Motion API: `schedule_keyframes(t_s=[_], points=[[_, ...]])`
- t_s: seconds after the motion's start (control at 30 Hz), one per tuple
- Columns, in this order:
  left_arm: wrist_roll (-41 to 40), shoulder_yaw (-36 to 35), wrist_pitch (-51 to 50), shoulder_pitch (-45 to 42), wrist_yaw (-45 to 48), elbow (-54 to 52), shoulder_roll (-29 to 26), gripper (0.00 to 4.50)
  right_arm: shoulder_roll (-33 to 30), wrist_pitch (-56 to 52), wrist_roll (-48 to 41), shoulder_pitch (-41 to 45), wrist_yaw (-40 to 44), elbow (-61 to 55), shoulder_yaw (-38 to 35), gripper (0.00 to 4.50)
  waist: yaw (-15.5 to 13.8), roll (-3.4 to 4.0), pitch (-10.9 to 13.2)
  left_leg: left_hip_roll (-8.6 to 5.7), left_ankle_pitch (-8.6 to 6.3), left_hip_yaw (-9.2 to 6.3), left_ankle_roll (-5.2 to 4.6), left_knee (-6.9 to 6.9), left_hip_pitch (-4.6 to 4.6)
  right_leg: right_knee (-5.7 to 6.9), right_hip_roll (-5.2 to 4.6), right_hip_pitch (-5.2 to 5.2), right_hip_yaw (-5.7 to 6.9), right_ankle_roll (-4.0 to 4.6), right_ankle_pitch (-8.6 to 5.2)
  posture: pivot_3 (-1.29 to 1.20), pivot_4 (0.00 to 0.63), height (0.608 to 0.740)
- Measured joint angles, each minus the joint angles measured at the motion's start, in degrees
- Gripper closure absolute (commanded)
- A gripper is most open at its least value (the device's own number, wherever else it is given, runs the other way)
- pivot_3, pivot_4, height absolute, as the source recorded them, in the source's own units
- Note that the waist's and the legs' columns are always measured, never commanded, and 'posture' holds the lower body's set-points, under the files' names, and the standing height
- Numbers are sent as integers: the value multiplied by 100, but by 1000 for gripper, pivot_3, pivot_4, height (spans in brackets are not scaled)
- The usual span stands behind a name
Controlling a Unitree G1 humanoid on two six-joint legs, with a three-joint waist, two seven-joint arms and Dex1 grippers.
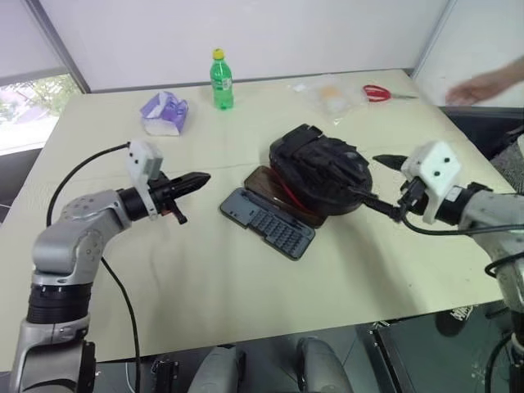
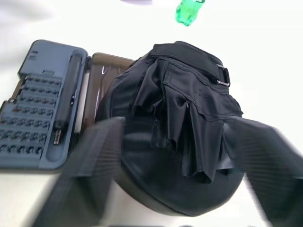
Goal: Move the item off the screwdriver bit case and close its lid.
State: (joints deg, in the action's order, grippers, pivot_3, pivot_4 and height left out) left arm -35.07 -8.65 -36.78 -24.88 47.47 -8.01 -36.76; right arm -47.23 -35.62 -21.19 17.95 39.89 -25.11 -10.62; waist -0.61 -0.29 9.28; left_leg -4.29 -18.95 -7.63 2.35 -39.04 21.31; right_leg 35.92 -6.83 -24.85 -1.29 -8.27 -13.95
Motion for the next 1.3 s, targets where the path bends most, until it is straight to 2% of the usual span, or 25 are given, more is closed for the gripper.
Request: schedule_keyframes(t_s=[0.27,0.43,0.63,0.73,0.9,1.3], points=[[7,85,-3,67,-105,-113,132,4500,1071,-745,32,1029,-800,830,592,62,35,1,0,1,1,-2,2,1,5,8,0,-10,0,0,0,0,150,740],[16,94,-2,193,-167,-186,127,4500,1432,-695,325,1482,-1071,1878,889,62,35,1,0,-3,2,0,3,-1,8,8,-4,-14,-1,0,0,0,150,740],[39,90,2,286,-267,-313,127,4500,1580,-270,557,1647,-1138,2697,1022,62,58,0,-1,-3,2,0,4,-3,7,10,-3,-12,-1,0,0,0,150,740],[45,77,9,409,-321,-410,127,4500,1632,-63,584,1672,-1136,2935,1022,816,57,0,-1,-3,2,0,4,-3,4,11,-3,-10,-1,0,0,0,150,740],[69,77,12,467,-396,-427,128,4500,1697,26,596,1676,-1155,2984,992,3271,43,-3,-3,-4,2,-1,4,-7,2,12,-3,-5,-1,0,0,0,150,740],[84,80,96,431,-415,-437,147,4500,1778,-171,622,1566,-1427,2683,908,3271,15,-3,-3,-5,2,-2,4,-7,3,12,-3,-5,-1,0,0,0,150,740]])
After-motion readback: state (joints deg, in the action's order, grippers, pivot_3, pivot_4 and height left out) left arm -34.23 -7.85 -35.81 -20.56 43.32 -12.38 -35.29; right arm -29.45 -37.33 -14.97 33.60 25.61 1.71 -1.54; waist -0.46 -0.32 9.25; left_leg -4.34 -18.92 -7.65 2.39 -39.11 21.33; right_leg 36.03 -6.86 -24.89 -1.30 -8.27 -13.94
